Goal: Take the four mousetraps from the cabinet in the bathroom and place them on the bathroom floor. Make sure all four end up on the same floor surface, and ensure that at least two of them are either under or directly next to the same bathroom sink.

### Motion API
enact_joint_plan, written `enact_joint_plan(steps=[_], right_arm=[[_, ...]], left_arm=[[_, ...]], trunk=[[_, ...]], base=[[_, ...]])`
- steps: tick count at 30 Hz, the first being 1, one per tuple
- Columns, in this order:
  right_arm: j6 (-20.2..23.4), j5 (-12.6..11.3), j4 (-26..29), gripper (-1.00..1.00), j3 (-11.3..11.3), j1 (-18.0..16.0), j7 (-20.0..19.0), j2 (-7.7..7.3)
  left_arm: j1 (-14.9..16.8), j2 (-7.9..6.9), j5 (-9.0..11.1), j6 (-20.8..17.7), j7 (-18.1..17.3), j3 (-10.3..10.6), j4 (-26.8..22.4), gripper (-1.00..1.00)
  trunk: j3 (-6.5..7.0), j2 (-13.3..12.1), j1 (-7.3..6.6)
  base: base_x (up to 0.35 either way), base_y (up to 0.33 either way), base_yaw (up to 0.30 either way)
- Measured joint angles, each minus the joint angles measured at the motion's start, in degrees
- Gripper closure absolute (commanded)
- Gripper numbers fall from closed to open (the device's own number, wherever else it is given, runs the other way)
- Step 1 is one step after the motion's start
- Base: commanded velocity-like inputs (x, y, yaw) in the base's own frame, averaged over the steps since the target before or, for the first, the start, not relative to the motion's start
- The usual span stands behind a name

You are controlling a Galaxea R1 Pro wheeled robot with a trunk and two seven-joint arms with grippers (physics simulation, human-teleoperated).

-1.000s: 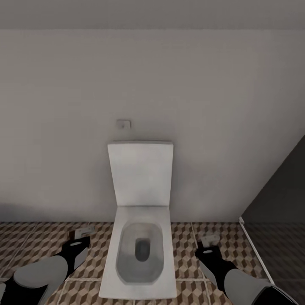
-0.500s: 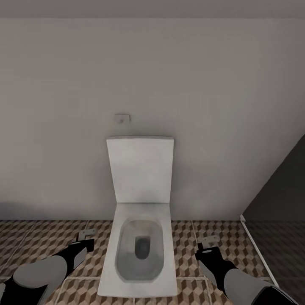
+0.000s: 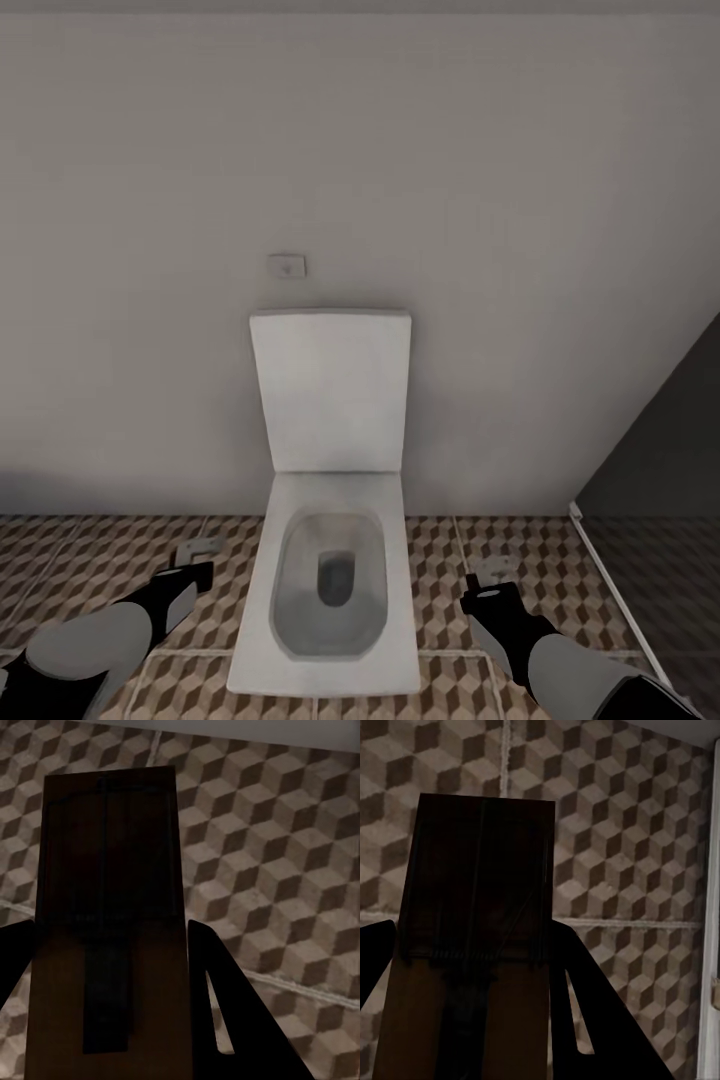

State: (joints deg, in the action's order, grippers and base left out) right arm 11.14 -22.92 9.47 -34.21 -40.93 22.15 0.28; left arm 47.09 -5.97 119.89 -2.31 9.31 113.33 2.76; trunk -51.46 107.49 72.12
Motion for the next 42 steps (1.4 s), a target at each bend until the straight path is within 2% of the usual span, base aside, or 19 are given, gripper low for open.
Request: enact_joint_plan(steps=[16, 32, 42], right_arm=[[-0.01, 0.09, 0.0, 1.0, -0.07, 0.0, -0.08, 0.67], [-0.19, 0.37, 0.16, 1.0, -0.19, 0.0, -0.09, 0.48], [-5.41, 0.23, 0.03, 1.0, -0.48, 0.0, -0.58, -0.03]], left_arm=[[0.01, -0.31, 0.01, 0.02, 0.0, -0.01, 0.08, 1.0], [0.03, -0.33, 0.01, 0.02, 0.0, -0.01, 0.08, 1.0], [0.01, -0.26, 0.01, -0.05, 0.0, -0.01, 0.03, 1.0]], trunk=[[-2.87, 6.42, 3.52], [-5.74, 12.84, 7.03], [-7.54, 16.85, 9.23]], base=[[0.0, 0.0, 0.0], [0.0, 0.0, 0.0], [0.0, 0.0, 0.0]])
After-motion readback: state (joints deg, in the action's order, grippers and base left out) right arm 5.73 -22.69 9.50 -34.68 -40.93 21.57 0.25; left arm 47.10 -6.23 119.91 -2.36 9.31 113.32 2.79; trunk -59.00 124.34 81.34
